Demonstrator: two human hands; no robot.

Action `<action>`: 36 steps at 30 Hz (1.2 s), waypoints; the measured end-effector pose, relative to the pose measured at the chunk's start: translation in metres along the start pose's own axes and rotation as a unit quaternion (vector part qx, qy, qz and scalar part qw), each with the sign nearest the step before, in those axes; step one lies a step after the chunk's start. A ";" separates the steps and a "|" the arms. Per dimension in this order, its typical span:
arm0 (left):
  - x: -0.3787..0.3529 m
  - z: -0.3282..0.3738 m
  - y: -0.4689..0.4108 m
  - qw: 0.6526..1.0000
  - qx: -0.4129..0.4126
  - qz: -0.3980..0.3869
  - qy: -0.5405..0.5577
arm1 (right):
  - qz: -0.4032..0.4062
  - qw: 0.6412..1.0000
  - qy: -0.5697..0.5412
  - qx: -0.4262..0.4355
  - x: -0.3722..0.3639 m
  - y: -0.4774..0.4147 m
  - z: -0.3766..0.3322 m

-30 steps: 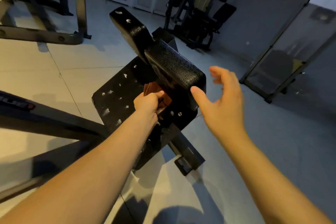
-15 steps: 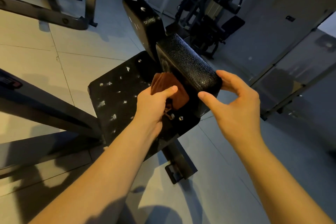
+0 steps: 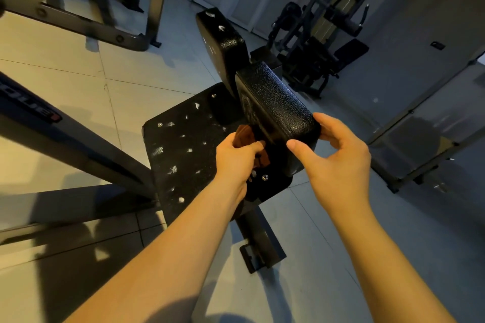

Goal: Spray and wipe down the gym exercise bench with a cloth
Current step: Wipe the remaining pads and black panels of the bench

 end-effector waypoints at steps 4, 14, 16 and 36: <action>0.001 0.009 0.027 0.999 -0.021 -0.031 -0.013 | -0.001 1.000 -0.004 -0.008 0.001 0.000 -0.003; -0.002 -0.026 0.011 1.000 0.006 -0.010 0.009 | 0.009 1.000 -0.012 -0.004 -0.001 0.001 -0.001; -0.006 -0.037 0.002 0.998 0.054 -0.010 0.018 | 0.006 1.000 -0.011 -0.004 -0.001 0.000 0.001; -0.007 -0.046 -0.012 0.995 0.084 0.025 0.036 | -0.002 0.999 -0.020 0.028 0.001 0.000 -0.005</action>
Point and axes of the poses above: each hand's wrist, its own y-axis away from the middle knuckle, its own x-axis out of the back of the hand, z = x × y, the point moved 4 cm from there along -y, towards the middle knuckle, and after that the axes turned 13 degrees about x, right-handed, at the moved point
